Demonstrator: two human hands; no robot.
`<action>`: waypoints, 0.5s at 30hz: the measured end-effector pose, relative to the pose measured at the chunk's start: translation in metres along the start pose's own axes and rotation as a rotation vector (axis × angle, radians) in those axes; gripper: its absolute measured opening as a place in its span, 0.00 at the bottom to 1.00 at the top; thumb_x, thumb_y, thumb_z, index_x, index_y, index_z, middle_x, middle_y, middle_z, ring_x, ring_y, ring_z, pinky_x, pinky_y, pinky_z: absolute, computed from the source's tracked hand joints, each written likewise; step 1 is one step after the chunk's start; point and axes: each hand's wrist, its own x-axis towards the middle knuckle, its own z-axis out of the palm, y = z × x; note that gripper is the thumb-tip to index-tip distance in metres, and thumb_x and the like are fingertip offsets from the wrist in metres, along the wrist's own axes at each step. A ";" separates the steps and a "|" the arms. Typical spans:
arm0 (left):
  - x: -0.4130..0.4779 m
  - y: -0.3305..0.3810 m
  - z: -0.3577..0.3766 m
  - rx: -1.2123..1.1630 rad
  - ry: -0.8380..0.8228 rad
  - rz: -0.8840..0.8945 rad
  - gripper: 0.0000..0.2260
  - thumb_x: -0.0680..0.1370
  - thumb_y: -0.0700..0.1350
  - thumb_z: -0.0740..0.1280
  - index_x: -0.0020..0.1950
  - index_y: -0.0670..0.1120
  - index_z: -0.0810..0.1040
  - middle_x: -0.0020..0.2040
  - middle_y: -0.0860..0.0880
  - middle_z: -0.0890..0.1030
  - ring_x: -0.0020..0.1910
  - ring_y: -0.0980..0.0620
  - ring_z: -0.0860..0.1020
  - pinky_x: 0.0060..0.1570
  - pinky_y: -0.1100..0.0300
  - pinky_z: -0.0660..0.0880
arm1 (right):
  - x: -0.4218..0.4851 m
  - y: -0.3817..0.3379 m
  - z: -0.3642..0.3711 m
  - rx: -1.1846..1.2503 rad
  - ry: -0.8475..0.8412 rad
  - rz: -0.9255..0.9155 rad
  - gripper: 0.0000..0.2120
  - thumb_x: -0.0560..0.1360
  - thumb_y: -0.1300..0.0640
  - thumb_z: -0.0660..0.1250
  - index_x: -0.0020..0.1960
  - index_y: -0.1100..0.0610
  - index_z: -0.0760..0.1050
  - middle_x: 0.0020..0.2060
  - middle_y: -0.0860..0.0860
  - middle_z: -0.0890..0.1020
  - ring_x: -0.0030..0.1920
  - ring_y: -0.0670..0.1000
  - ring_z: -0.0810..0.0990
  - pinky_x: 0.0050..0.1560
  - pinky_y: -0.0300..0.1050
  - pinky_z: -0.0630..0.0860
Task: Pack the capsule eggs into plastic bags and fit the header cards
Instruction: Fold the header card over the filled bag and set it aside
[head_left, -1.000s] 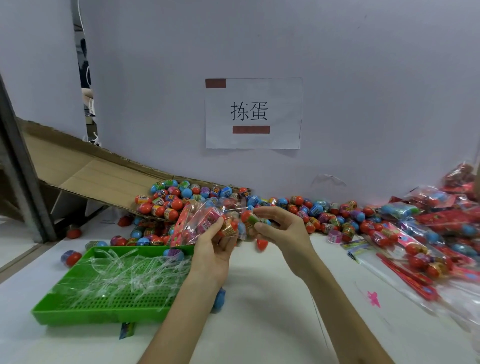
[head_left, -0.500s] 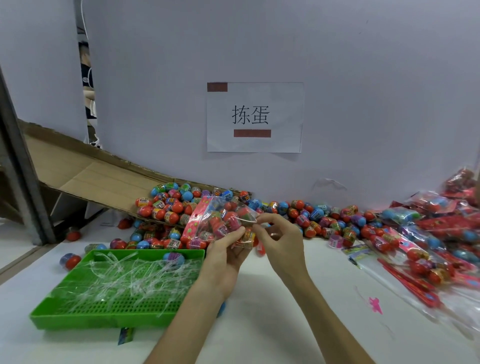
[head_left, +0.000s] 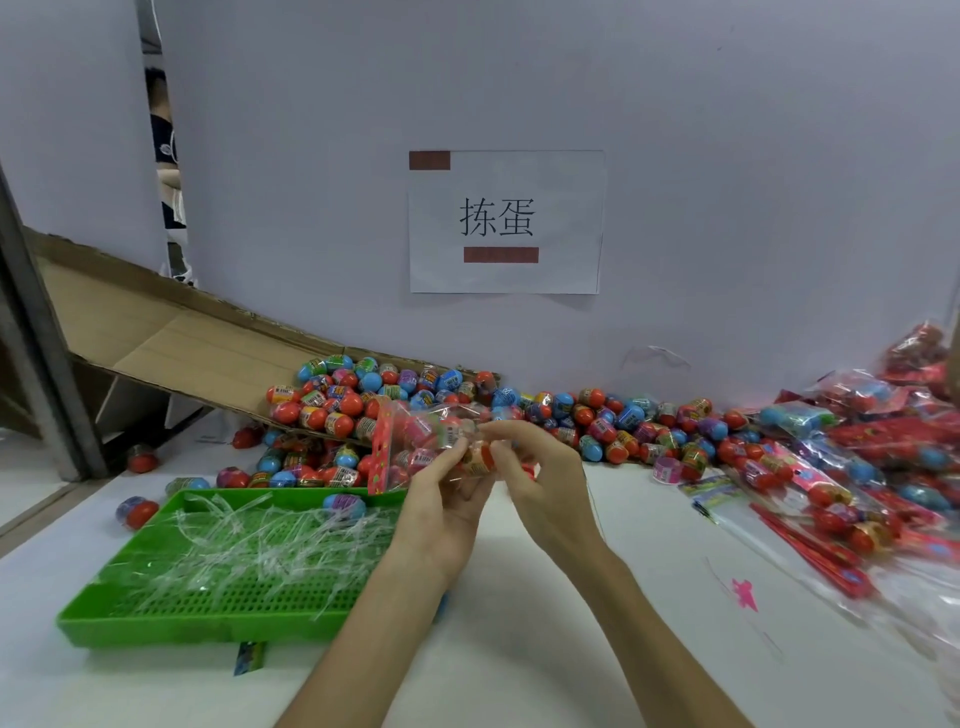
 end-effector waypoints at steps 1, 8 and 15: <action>0.001 0.000 0.000 -0.035 0.013 0.007 0.10 0.80 0.40 0.68 0.57 0.35 0.85 0.57 0.37 0.85 0.57 0.43 0.85 0.57 0.53 0.83 | 0.001 -0.001 -0.001 -0.017 0.048 -0.015 0.08 0.79 0.58 0.69 0.56 0.51 0.83 0.48 0.41 0.84 0.51 0.41 0.81 0.48 0.28 0.74; 0.002 0.001 -0.003 -0.074 -0.019 0.007 0.09 0.73 0.43 0.73 0.46 0.38 0.89 0.51 0.39 0.87 0.51 0.45 0.87 0.46 0.55 0.85 | 0.001 -0.002 0.001 -0.132 0.028 -0.012 0.05 0.75 0.56 0.76 0.51 0.52 0.85 0.46 0.45 0.76 0.49 0.44 0.76 0.47 0.32 0.72; 0.006 0.001 -0.007 -0.057 0.001 -0.005 0.10 0.80 0.41 0.70 0.56 0.36 0.86 0.54 0.40 0.86 0.48 0.48 0.87 0.42 0.58 0.84 | -0.002 0.002 0.007 -0.055 -0.101 0.051 0.04 0.78 0.53 0.71 0.50 0.49 0.86 0.43 0.37 0.70 0.46 0.44 0.74 0.44 0.33 0.71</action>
